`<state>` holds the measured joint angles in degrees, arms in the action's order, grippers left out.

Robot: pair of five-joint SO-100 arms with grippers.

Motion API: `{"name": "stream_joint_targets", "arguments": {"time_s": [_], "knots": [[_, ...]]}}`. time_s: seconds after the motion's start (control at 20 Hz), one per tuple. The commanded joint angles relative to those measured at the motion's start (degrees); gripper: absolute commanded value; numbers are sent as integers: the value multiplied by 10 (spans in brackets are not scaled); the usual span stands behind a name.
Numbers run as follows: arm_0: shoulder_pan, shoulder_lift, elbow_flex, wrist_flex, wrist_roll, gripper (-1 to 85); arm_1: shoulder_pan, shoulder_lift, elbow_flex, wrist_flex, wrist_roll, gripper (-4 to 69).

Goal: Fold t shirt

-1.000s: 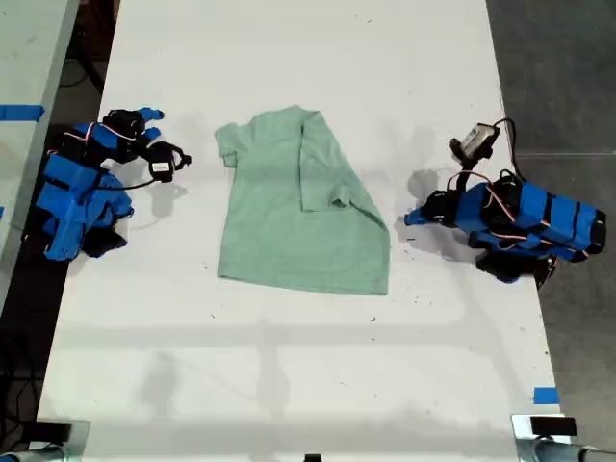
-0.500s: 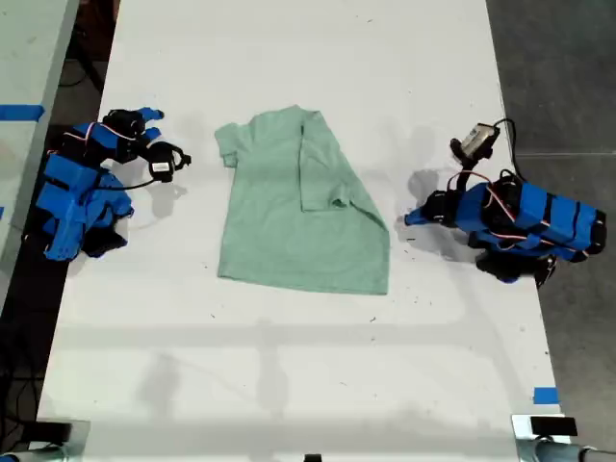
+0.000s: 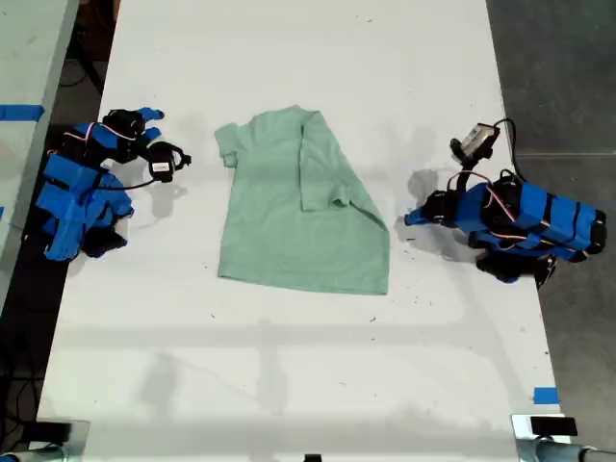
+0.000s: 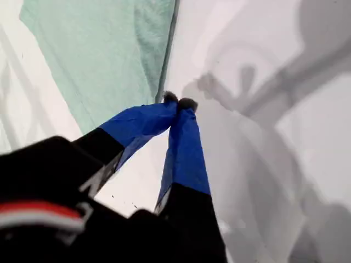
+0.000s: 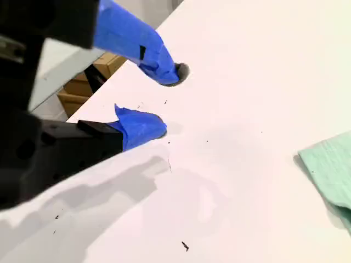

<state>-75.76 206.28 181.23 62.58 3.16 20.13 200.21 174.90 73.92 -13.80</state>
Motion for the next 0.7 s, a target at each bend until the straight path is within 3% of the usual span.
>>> {"name": "stream_joint_targets", "arguments": {"time_s": [0.0,0.65], "knots": [[-7,4,-6,-2,4,117,4,7,31,0,2,3],[-7,4,-6,-2,4,117,2,7,30,-1,-4,3]]}}
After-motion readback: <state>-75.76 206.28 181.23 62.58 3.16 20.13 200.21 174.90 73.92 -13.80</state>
